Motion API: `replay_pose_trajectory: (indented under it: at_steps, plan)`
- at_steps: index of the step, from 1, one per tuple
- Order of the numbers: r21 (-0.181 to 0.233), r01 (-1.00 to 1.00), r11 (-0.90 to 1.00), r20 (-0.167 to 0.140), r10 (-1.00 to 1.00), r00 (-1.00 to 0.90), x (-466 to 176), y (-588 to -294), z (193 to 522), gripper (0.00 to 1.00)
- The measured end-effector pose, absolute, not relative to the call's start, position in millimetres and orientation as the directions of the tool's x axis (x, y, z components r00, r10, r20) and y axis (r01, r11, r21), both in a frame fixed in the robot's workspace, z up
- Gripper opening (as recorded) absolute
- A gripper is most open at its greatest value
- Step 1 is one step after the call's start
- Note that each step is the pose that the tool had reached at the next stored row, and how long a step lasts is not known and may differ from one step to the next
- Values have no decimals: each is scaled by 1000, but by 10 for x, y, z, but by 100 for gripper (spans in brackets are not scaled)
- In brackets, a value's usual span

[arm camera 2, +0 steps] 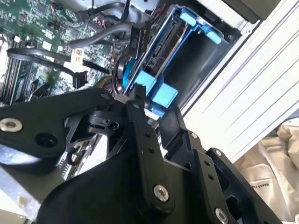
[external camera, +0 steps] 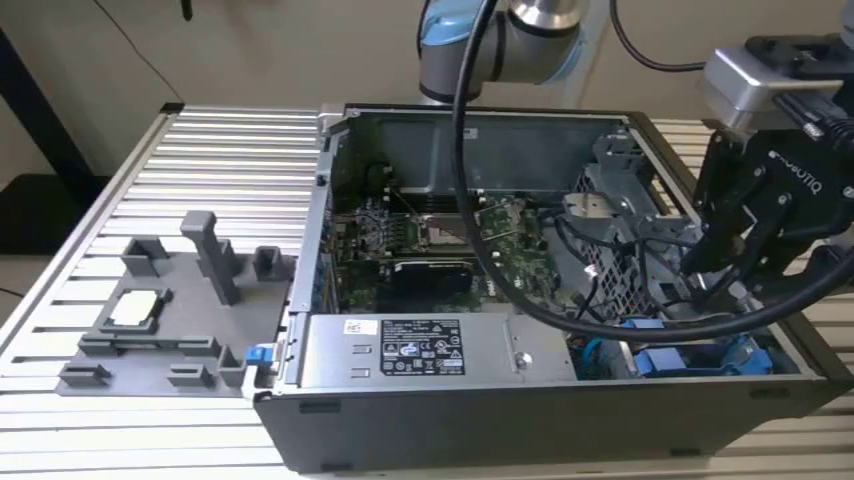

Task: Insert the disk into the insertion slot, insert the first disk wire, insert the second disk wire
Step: 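Insert the disk into the insertion slot, then insert the first disk wire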

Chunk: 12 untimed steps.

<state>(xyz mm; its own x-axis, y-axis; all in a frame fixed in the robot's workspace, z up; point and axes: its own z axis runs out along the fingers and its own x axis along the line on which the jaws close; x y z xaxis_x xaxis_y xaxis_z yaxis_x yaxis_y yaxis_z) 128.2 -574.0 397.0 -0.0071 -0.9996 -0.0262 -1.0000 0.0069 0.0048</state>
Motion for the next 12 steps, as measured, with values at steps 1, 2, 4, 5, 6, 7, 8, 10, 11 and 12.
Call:
replay_pose_trajectory:
  at_steps: [1,2,4,5,6,7,8,10,11,12]
  plan:
    - [-13,-1000,7,-32,-999,-7,1280,-5740,3969,41]
    - [-31,-999,7,-37,-999,-6,1278,-5740,3969,41]
    - [-67,-998,7,-45,-999,-4,1275,-5739,3969,41]
    - [-86,-996,7,-48,-999,-3,1274,-5738,3969,41]
    - [-105,-994,7,-51,-999,-2,1273,-5737,3969,41]
    - [-122,-993,7,-54,-999,0,1273,-5735,3970,41]
    - [-138,-990,6,-55,-998,2,1273,-5731,3970,41]
    - [-152,-988,-3,-54,-998,11,1271,-5709,3970,41]
    - [-156,-988,-9,-52,-999,17,1271,-5690,3970,41]
    - [-160,-987,-14,-49,-999,22,1271,-5670,3970,41]
